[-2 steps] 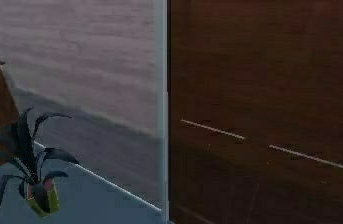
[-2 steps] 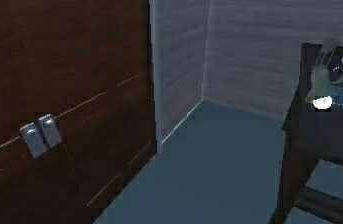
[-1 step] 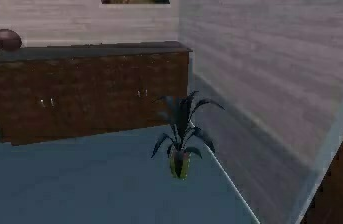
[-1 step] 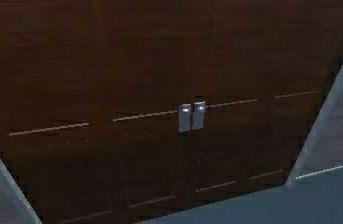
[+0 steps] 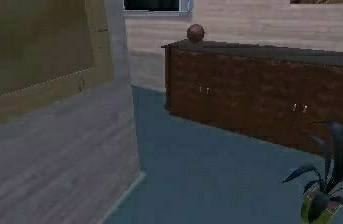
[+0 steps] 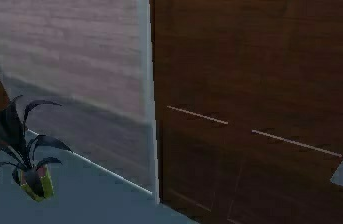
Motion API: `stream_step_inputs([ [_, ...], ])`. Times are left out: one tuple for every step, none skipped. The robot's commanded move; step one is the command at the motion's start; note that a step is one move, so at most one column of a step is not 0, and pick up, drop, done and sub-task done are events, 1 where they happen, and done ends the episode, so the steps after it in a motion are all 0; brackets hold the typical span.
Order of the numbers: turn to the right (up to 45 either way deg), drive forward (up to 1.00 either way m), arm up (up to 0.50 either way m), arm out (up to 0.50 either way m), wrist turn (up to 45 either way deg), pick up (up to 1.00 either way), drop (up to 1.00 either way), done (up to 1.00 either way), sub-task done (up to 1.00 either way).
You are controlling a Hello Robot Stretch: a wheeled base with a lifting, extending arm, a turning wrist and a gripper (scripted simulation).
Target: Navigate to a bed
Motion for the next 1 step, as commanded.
stream_step_inputs([
  [-15.0,0.00,0.00,0.00,0.0,0.00,0.00,0.00,0.00],
])
